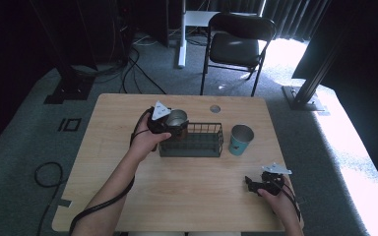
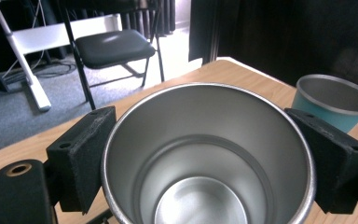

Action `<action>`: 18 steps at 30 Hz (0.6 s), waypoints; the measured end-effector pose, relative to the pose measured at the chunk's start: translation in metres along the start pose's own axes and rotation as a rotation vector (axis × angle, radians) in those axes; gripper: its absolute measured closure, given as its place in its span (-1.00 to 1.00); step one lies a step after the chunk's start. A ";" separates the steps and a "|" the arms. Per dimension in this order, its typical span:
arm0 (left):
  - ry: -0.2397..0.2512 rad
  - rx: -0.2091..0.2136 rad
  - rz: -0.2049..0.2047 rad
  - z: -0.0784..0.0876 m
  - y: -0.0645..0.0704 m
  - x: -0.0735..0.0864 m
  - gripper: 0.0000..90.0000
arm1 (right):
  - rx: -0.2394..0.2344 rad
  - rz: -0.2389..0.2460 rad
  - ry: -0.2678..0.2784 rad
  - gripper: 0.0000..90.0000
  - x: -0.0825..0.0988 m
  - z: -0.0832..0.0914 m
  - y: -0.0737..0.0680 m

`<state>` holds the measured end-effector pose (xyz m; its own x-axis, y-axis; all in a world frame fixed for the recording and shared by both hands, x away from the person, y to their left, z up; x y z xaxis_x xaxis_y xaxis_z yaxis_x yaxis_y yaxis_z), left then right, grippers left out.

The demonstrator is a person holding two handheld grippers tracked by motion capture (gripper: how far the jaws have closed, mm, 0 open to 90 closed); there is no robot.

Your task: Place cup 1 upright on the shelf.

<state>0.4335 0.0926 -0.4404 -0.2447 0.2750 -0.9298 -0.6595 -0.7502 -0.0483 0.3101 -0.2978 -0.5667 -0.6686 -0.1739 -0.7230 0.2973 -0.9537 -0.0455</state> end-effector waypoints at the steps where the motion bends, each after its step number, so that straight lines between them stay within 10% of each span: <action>1: 0.000 0.000 0.000 0.000 0.000 0.000 -0.69 | 0.000 0.000 0.000 -0.75 0.000 0.000 0.000; 18: -0.055 -0.006 -0.024 -0.019 -0.005 0.027 -0.69 | 0.000 0.000 0.000 -0.75 0.000 0.000 0.000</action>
<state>0.4433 0.0927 -0.4724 -0.2676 0.3256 -0.9069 -0.6618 -0.7462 -0.0726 0.3101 -0.2978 -0.5667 -0.6686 -0.1739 -0.7230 0.2972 -0.9537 -0.0455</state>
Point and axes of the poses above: each handheld gripper's, and its own axes: z roughly backward along the jaws, x roughly out of its underside, y roughly to its right, the point moved 1 cm from there along -z, roughly forward along the jaws, and after that the axes turned 3 degrees about -z, right-handed, at the moved point
